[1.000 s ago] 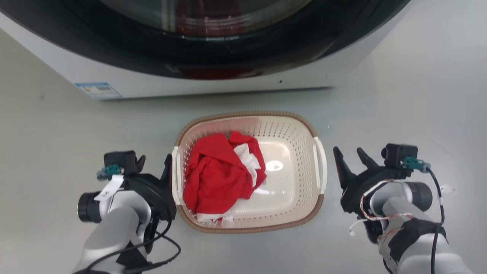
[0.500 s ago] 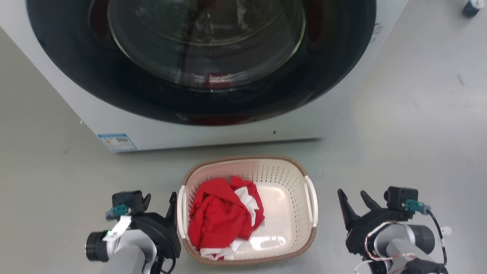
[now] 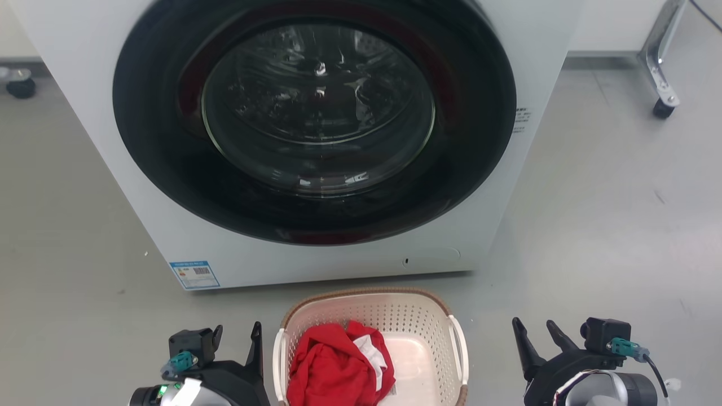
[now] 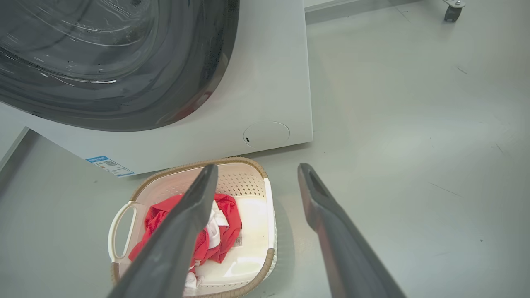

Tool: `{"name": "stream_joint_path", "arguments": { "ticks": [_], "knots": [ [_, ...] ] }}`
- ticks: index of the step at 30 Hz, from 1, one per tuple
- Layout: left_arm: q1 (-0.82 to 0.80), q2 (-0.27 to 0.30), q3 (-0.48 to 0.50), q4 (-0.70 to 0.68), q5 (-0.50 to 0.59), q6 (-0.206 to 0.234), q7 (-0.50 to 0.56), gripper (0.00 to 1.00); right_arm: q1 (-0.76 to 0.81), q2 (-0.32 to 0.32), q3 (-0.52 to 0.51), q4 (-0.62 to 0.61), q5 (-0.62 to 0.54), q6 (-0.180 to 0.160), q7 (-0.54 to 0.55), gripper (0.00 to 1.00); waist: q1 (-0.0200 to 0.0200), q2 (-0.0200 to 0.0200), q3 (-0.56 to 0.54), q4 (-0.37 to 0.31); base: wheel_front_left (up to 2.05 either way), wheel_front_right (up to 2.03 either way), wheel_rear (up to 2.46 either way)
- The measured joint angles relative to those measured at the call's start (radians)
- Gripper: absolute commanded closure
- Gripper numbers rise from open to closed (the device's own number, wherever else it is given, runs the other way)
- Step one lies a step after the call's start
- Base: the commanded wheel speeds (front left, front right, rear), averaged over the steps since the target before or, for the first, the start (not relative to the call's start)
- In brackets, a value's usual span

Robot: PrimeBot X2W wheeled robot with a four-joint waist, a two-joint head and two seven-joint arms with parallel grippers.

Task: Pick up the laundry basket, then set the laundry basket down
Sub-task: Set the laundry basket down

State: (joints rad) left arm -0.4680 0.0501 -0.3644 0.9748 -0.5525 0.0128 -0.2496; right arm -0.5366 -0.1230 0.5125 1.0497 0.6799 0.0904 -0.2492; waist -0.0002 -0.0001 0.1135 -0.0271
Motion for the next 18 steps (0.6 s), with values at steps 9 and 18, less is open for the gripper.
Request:
{"name": "stream_joint_path", "arguments": {
  "ticks": [9,18],
  "knots": [
    [0.104,0.021,0.013,-0.196,0.063,0.051,0.000,0.00,0.089,-0.027,-0.031,-0.151,-0.058,-0.055,0.000,0.00,0.0002,0.0000,-0.050,0.004,0.00,0.00,0.00],
    [0.247,0.049,0.030,-0.402,0.119,0.076,0.000,0.00,0.219,-0.061,-0.065,-0.334,-0.119,-0.110,0.000,0.00,0.0001,0.0000,-0.093,0.008,0.00,0.00,0.00]
  ]
}}
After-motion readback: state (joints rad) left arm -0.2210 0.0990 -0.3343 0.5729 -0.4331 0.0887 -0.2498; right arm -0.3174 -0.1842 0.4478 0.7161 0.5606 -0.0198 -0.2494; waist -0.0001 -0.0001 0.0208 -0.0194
